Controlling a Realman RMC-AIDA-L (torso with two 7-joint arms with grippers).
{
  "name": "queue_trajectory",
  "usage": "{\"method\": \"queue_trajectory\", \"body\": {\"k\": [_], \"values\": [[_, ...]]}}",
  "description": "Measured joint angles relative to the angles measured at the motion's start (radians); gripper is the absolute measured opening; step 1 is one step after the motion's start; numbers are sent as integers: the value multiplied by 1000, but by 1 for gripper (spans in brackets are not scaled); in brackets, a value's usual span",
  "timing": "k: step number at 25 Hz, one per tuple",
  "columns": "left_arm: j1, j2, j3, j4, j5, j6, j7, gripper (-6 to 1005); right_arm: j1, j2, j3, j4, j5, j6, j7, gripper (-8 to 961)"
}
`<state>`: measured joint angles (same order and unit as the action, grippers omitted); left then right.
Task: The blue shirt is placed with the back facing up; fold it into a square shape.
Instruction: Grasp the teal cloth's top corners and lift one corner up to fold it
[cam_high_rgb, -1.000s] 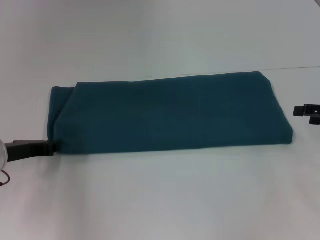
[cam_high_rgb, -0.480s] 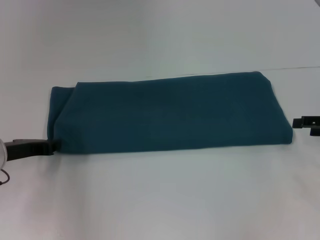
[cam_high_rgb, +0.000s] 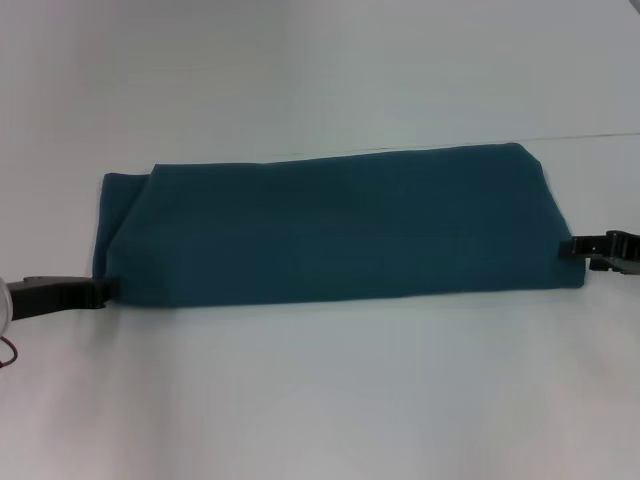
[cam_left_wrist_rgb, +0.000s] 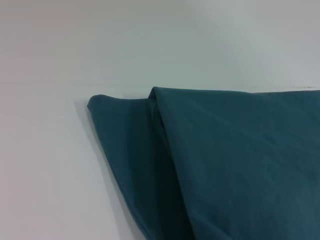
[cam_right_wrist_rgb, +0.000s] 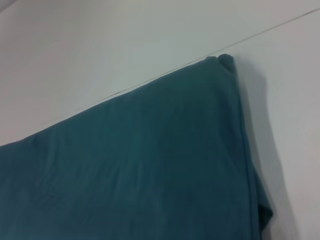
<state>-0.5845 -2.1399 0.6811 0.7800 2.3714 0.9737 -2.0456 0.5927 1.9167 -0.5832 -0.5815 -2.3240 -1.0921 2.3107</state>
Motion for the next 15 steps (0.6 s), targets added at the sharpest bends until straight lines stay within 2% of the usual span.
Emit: {"method": "queue_trajectory", "body": {"k": [3, 9, 15], "values": [[0, 0, 0, -3, 0, -2, 0, 78, 10, 1, -11, 22, 0, 35, -3, 757], [-2, 0, 0, -4, 0, -3, 0, 77, 22, 9, -22, 27, 0, 61, -4, 641], [-3, 0, 0, -6, 0, -4, -1, 77, 38, 24, -24, 40, 4, 80, -16, 618]]}}
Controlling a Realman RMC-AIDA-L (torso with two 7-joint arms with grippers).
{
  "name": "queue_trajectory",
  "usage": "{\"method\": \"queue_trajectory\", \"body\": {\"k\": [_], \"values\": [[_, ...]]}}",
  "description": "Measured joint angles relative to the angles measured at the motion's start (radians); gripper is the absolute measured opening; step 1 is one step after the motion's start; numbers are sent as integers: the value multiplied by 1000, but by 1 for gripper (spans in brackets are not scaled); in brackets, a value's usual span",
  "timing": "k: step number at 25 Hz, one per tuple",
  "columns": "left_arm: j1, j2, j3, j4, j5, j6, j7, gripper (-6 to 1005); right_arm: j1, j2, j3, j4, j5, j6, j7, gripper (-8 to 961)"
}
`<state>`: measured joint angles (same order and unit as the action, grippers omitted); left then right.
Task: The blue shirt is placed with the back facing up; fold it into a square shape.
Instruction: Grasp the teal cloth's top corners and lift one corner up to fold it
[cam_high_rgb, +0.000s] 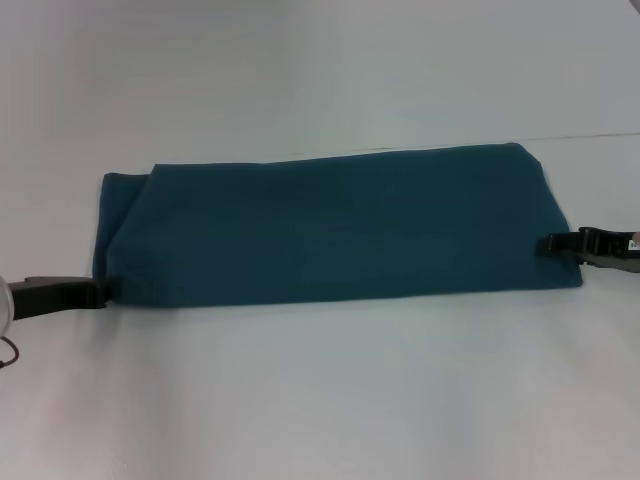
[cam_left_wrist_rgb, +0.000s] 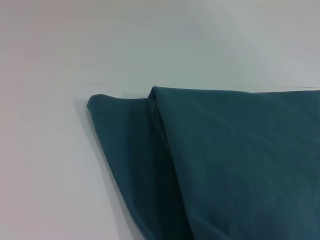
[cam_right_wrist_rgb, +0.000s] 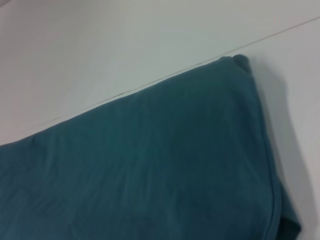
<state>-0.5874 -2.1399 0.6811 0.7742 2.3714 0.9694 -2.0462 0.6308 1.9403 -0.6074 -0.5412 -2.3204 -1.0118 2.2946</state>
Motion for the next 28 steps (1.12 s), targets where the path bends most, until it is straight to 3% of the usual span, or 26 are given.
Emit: {"method": "queue_trajectory", "body": {"k": [2, 24, 28], "values": [[0, 0, 0, 0, 0, 0, 0, 77, 4, 3, 0, 5, 0, 3, 0, 610], [15, 0, -8, 7, 2, 8, 0, 81, -21, -2, 12, 1, 10, 4, -2, 7], [17, 0, -8, 8, 2, 9, 0, 82, -26, -2, 12, 0, 22, -1, -11, 13]]}}
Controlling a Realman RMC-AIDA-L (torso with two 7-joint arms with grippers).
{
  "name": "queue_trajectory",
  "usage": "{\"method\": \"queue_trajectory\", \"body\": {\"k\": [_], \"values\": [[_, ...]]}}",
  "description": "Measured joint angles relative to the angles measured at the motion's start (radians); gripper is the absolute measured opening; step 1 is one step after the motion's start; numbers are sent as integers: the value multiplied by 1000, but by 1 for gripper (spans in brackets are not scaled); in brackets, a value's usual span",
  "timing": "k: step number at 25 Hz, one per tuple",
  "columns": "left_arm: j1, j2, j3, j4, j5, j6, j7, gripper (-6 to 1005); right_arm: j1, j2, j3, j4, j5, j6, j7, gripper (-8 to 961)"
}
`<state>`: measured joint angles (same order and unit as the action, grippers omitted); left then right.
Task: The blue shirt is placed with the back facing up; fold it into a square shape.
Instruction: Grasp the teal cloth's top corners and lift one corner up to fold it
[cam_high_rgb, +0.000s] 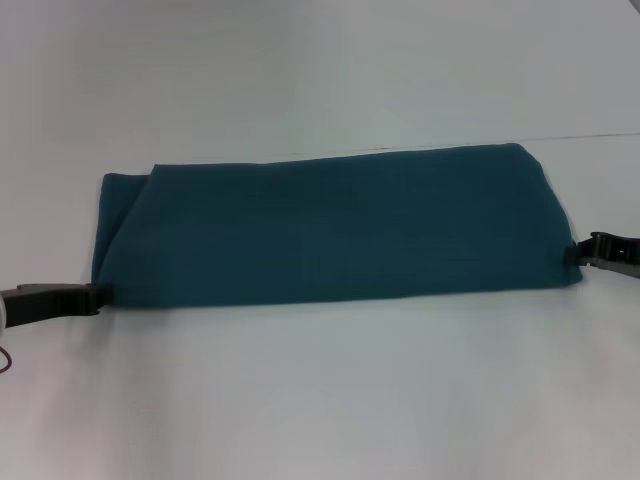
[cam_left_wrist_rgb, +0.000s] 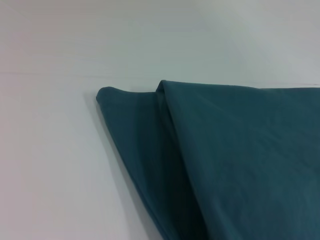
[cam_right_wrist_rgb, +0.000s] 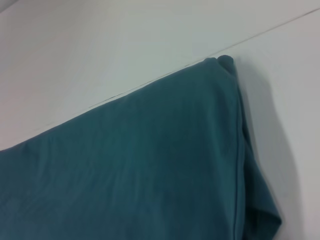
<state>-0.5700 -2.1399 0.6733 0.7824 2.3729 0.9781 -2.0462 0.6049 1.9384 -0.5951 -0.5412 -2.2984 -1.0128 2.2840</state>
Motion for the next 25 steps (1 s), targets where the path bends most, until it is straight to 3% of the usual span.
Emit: {"method": "queue_trajectory", "body": {"k": [25], "values": [[62, -1, -2, 106, 0, 69, -32, 88, -55, -6, 13, -39, 36, -50, -11, 102]]}}
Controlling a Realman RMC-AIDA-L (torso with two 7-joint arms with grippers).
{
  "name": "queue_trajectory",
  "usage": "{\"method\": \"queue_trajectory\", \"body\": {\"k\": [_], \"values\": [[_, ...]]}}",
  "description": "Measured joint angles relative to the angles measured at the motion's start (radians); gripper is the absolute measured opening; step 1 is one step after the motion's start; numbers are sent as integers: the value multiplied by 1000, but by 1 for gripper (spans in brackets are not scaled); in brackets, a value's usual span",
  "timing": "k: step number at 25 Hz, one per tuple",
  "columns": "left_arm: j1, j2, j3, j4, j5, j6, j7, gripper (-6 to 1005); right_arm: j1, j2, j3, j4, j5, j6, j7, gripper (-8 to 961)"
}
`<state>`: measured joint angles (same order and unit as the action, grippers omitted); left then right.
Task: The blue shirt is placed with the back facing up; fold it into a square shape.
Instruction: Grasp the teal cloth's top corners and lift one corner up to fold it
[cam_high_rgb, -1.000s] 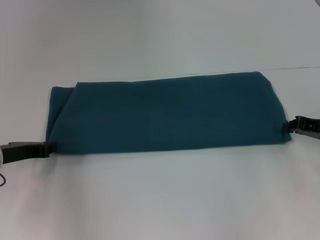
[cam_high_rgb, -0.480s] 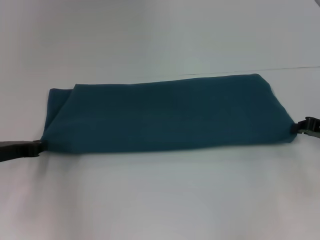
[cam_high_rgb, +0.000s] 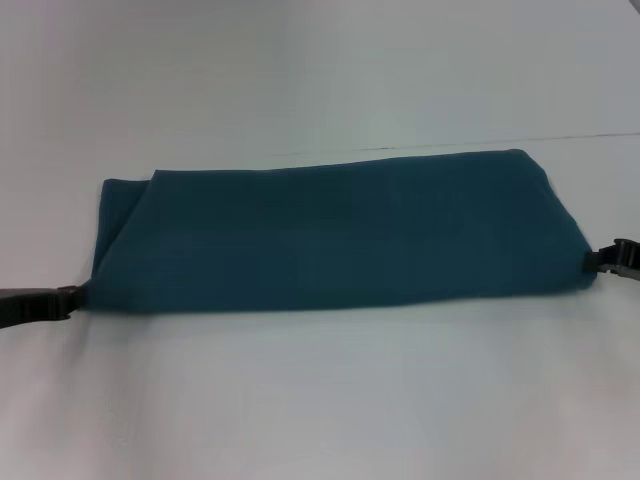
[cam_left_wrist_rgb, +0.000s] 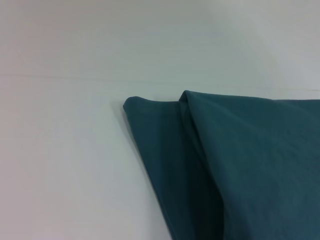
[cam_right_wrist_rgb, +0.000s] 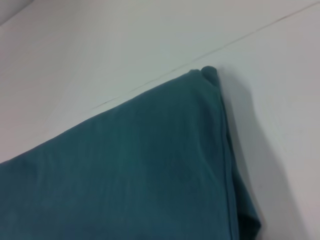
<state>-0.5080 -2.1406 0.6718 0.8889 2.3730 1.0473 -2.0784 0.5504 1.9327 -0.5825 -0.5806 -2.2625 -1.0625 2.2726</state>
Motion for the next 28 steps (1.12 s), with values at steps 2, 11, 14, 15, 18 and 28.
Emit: {"method": "queue_trajectory", "body": {"k": [2, 11, 14, 15, 18, 28], "values": [[2, 1, 0, 1, 0, 1, 0, 89, -2, 3, 0, -1, 0, -3, -1, 109], [12, -2, -1, 50, -10, 17, -21, 91, -8, 5, 29, -14, 23, -22, -31, 142], [19, -5, -2, 88, -12, 31, -49, 92, -11, -1, 41, -15, 47, -41, -59, 153], [21, -6, -3, 97, -12, 36, -58, 92, -13, -4, 45, -17, 51, -47, -67, 156], [23, -8, -6, 113, -22, 59, -78, 93, -25, -5, 53, -38, 53, -56, -80, 167], [26, -5, -70, 136, -120, 182, -84, 315, -59, 4, 119, -107, 60, -90, -125, 318]]}}
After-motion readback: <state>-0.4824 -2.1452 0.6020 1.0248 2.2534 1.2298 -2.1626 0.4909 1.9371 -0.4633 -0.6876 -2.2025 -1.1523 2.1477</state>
